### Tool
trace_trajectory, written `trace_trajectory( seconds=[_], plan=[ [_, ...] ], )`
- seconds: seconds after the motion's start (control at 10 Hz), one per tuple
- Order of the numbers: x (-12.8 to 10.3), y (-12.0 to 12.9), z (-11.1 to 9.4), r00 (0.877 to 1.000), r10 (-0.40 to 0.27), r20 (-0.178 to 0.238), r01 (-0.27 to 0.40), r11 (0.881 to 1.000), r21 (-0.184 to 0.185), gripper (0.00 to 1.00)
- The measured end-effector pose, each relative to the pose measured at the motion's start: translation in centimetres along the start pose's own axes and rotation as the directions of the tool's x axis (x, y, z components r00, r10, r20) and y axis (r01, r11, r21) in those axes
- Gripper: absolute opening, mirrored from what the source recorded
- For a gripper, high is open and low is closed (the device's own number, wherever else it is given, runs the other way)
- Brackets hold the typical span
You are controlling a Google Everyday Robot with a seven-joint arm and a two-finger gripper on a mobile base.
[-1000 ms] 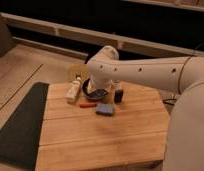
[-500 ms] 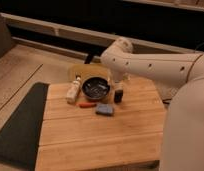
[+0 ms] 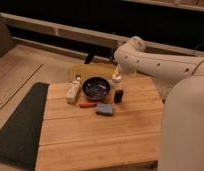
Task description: Place the ceramic cup over the eraser
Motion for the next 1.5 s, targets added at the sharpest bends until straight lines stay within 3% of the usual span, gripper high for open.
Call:
trace_trajectory(
  seconds=[0.2, 0.4, 0.8, 1.0, 1.1, 1.5],
  plan=[
    [-2.1, 0.2, 0.5, 0.998, -0.027, 0.062, 0.032, 0.995, -0.091, 0.65],
    [-4.0, -0.4, 0.7, 0.992, -0.045, 0.117, 0.062, 0.988, -0.143, 0.65],
    [-4.4, -0.2, 0.9, 0.991, -0.053, 0.125, 0.072, 0.986, -0.148, 0.65],
    [-4.8, -0.4, 2.9, 0.986, -0.117, 0.119, 0.132, 0.984, -0.124, 0.65],
    [-5.4, 0.6, 4.2, 0.979, -0.163, 0.125, 0.179, 0.975, -0.134, 0.65],
    [-6.7, 3.4, 7.3, 0.958, -0.239, 0.156, 0.268, 0.942, -0.203, 0.65]
  ],
)
